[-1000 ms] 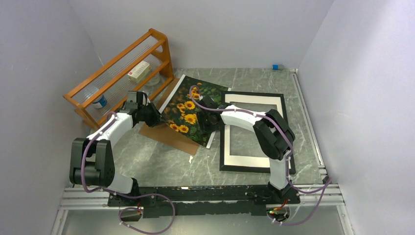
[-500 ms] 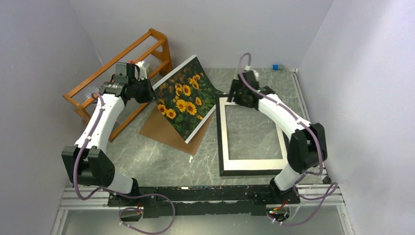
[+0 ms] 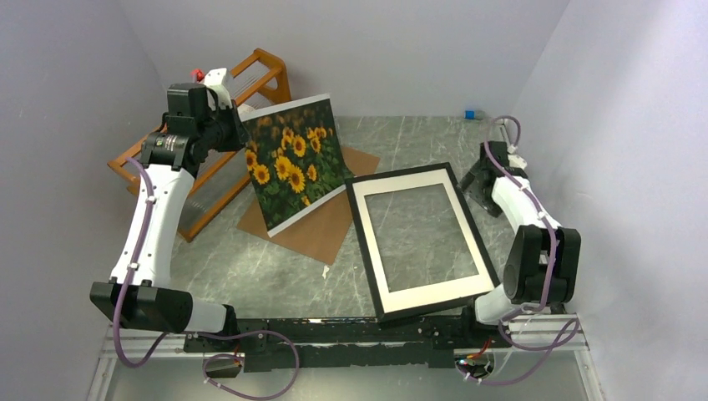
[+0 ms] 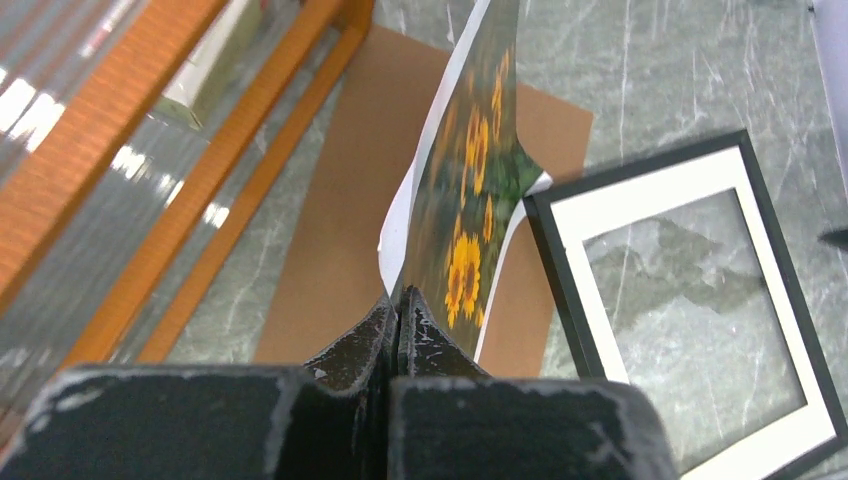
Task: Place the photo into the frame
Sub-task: Pick up the photo at the center of the board, then move the photo frame to the center of the board, then turn over the photo from the photo frame.
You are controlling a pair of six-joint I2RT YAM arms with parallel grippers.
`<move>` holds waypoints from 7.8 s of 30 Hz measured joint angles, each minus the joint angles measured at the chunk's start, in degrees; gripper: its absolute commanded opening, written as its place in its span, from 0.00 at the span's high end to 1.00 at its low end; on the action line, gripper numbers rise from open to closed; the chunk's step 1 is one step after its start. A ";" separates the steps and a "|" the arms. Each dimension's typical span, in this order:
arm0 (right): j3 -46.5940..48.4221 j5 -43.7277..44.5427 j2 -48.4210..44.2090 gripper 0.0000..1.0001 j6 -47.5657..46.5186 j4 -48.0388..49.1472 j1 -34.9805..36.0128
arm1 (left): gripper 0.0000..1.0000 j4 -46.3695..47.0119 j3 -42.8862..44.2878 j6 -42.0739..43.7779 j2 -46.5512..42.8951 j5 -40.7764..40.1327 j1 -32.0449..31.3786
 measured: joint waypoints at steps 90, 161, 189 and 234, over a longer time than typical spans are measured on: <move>1.31 -8.00 -2.56 0.38 -1.01 -2.25 34.12 | 0.97 7.30 16.13 -0.09 8.90 -6.95 -5.29; 56.74 4.81 50.31 0.78 -1.88 -7.93 48.30 | 0.98 2.12 9.90 1.64 -1.38 -22.91 -5.29; 44.39 -22.16 18.49 0.28 19.06 0.76 29.86 | 0.97 11.63 10.60 12.76 -0.96 5.33 -5.40; 10.21 -42.25 8.57 0.95 43.10 14.58 17.99 | 0.89 19.63 -16.90 24.74 0.90 22.16 -24.44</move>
